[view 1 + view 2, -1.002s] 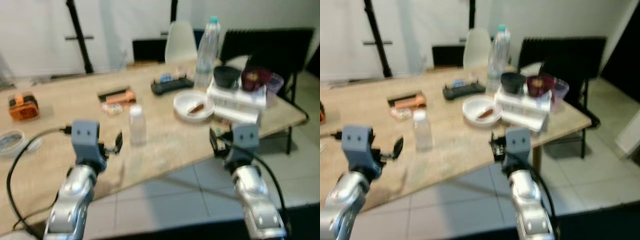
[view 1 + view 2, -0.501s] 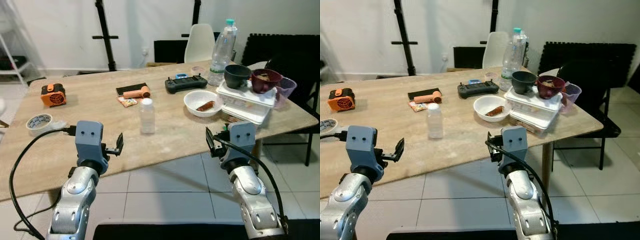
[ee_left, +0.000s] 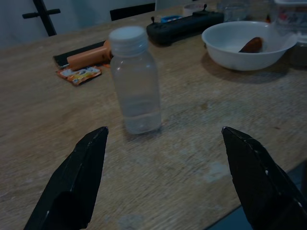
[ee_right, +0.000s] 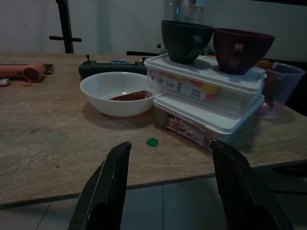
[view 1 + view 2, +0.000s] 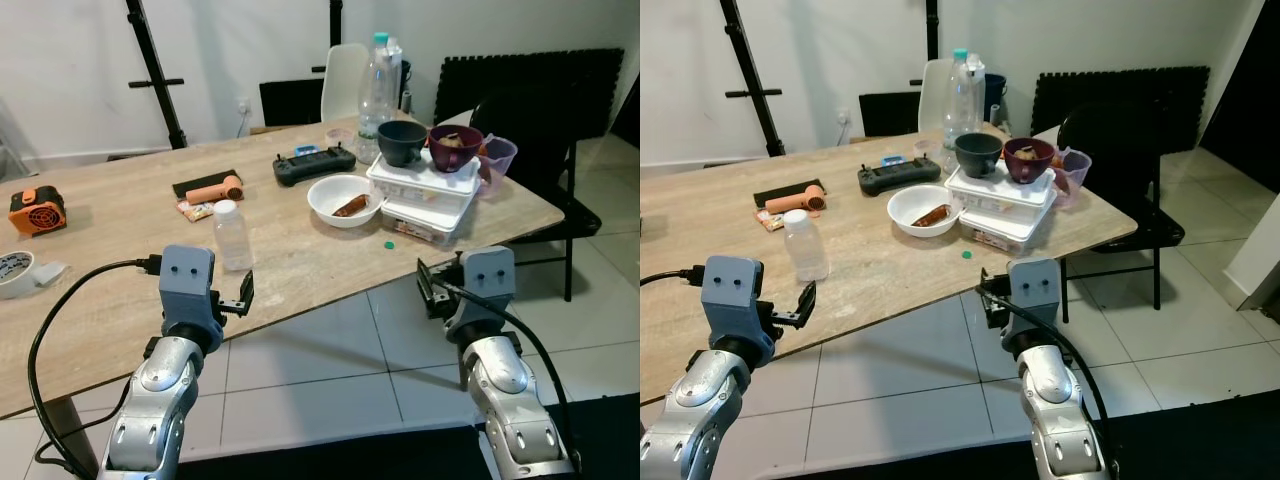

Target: Restocking fridge

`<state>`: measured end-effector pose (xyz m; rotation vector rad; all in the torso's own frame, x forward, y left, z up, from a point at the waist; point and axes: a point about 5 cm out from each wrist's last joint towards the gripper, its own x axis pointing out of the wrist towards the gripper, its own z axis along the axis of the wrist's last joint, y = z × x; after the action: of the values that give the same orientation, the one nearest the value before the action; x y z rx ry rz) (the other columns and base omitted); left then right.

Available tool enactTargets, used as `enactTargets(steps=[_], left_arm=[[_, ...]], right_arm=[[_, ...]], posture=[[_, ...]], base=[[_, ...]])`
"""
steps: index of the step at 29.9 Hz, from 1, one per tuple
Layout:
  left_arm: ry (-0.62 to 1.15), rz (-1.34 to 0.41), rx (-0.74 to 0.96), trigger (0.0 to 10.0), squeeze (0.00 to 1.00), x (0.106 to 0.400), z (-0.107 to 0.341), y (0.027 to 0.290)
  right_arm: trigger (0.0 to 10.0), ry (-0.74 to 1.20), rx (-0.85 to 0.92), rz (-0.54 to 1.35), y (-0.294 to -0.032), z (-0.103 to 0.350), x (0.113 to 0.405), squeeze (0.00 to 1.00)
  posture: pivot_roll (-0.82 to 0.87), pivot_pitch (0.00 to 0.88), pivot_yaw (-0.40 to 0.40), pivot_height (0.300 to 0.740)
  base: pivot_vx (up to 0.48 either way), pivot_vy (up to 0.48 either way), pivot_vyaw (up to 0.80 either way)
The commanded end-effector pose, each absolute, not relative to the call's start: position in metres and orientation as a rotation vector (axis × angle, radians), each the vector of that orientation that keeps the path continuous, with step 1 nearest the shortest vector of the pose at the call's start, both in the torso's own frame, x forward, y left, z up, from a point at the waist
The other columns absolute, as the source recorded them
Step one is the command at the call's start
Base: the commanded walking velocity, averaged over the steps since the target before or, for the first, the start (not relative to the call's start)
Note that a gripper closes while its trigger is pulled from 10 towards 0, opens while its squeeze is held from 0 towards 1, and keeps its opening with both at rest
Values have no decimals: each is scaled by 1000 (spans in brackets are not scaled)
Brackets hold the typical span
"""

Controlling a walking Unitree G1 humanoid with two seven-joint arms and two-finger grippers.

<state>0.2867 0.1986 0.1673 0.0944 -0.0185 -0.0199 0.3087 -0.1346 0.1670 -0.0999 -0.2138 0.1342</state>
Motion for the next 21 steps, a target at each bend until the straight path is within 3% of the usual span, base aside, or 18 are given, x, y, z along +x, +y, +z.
enactTargets(steps=[1, 8, 20, 21], left_arm=[[3, -6, 84, 10000, 0, 285, 162, 199], [-17, 95, 61, 10000, 0, 285, 157, 214], [-57, 22, -31, 10000, 0, 309, 172, 223], [-72, 13, -30, 10000, 82, 314, 178, 225]], right_arm=[[10000, -197, -97, 128, -136, 163, 308, 0], [10000, -195, -95, 129, -135, 162, 308, 0], [10000, -224, -79, 128, -133, 173, 308, 0], [10000, -228, -74, 125, -133, 174, 308, 0]], posture=[[-65, 103, 20, 710], [-63, 108, 19, 710], [-58, 133, 18, 710], [-50, 138, 23, 710]], base=[[0, 0, 0], [0, 0, 0], [0, 0, 0], [0, 0, 0]])
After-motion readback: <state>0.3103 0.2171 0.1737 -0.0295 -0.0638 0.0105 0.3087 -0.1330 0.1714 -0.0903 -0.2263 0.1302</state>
